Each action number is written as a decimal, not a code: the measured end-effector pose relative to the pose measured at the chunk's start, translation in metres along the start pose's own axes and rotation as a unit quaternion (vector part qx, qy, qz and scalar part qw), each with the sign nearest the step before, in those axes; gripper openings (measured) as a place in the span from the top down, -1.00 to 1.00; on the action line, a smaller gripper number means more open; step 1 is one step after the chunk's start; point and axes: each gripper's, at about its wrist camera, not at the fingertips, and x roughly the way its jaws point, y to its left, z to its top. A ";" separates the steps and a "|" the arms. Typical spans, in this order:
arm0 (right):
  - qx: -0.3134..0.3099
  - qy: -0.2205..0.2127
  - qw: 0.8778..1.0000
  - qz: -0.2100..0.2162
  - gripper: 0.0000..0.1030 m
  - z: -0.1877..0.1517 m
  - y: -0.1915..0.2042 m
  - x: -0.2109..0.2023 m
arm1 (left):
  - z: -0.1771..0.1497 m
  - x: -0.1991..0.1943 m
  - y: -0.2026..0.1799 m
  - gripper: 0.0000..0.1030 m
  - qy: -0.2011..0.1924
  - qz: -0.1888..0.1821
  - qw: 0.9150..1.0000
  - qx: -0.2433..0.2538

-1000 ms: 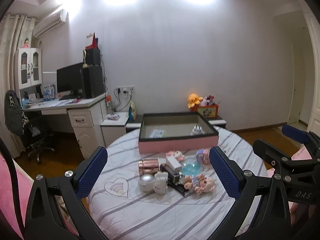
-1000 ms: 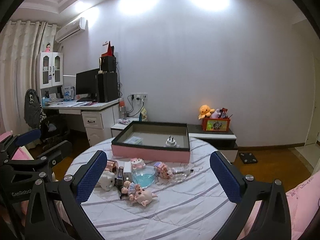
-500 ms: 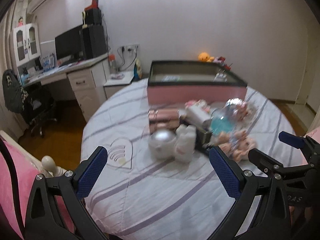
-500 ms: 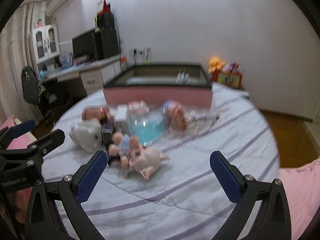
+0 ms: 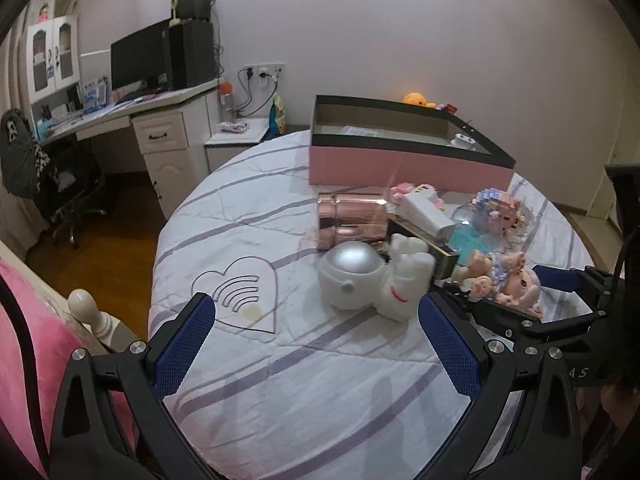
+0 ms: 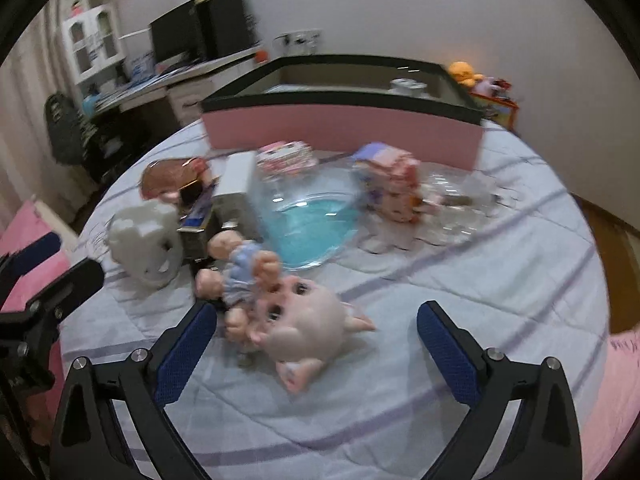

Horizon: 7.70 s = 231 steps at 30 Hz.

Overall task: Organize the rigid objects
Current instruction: 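Grasp the silver astronaut figure with the left tool while the right tool grasps the pink doll, then carry the astronaut and doll over the pink box and release them inside, then withdraw both open tools from the pink box, then move the left tool toward the copper cylinder on the bed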

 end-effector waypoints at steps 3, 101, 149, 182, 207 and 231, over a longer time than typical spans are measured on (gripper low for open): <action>-0.011 0.000 1.000 0.011 -0.85 0.003 0.003 0.002 | 0.000 0.003 0.002 -0.99 0.006 0.000 1.000 -0.005; -0.017 -0.179 0.981 -0.076 -0.68 0.151 -0.026 -0.055 | 0.164 0.010 -0.049 -0.87 -0.107 0.000 0.992 0.068; -0.032 -0.355 0.926 -0.128 -1.00 0.004 0.049 -0.268 | 0.065 -0.222 -0.040 -1.00 -0.261 0.008 0.965 0.018; -0.021 -0.328 0.936 -0.123 -1.00 0.005 0.037 -0.247 | 0.057 -0.187 -0.042 -1.00 -0.222 -0.004 0.975 0.024; 0.041 -0.142 0.986 -0.080 -1.00 0.000 -0.044 -0.078 | 0.041 0.006 -0.033 -1.00 0.008 -0.002 1.000 -0.001; -0.005 -0.049 0.993 -0.106 -1.00 0.063 -0.065 0.012 | 0.055 0.096 -0.006 -0.06 0.087 -0.006 0.996 -0.013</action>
